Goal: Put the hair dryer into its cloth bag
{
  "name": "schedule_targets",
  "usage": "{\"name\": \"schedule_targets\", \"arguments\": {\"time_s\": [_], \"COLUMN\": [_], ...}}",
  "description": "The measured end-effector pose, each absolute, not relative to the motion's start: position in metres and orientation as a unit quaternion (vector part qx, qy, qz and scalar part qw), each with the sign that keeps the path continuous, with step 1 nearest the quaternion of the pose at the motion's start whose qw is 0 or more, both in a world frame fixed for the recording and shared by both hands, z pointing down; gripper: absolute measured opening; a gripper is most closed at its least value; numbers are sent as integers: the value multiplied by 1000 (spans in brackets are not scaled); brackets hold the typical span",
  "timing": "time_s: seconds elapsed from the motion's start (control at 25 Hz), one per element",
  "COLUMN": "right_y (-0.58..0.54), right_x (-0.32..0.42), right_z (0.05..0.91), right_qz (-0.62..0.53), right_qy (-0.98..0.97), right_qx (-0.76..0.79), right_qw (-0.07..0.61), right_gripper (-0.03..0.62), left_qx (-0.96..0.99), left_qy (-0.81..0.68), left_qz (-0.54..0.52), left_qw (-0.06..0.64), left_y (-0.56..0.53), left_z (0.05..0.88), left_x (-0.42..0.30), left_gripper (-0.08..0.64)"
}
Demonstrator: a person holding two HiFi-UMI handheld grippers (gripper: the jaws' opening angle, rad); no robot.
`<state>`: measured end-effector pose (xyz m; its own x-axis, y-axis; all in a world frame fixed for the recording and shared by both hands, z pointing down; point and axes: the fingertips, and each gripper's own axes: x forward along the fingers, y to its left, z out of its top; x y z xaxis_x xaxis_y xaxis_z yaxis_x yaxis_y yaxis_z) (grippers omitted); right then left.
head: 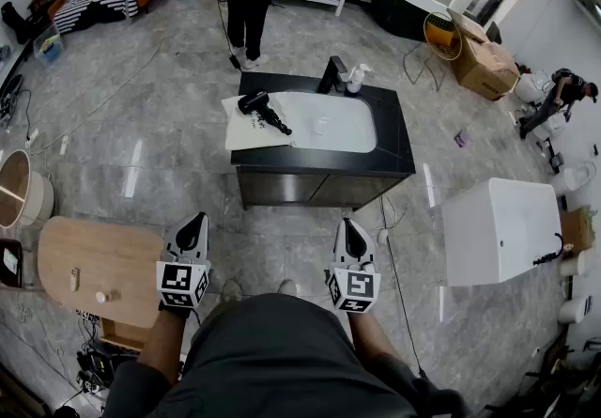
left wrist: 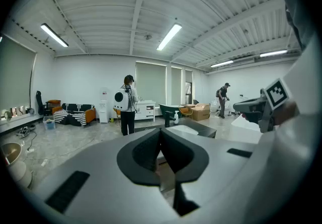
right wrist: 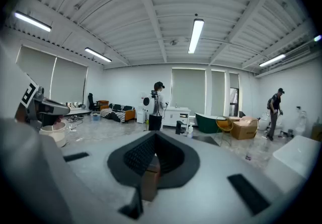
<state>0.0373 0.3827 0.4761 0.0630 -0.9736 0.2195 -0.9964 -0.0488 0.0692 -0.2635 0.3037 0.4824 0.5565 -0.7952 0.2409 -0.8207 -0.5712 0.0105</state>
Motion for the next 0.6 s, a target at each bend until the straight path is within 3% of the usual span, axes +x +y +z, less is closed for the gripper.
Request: {"name": "schedule_targets", "arguments": {"time_s": [0.6], "right_y": [385], "right_x": [43], "right_z": [477], "right_qz": [58], "right_qy": [-683], "right_qx": [721], "right_qw": [99], "right_gripper": [0], "left_qx": [881], "left_qy": [-458], "left_qz": [105], "left_qw": [61], "left_y": [302], "left_z": [483], "left_x": [-256], "left_gripper": [2]}}
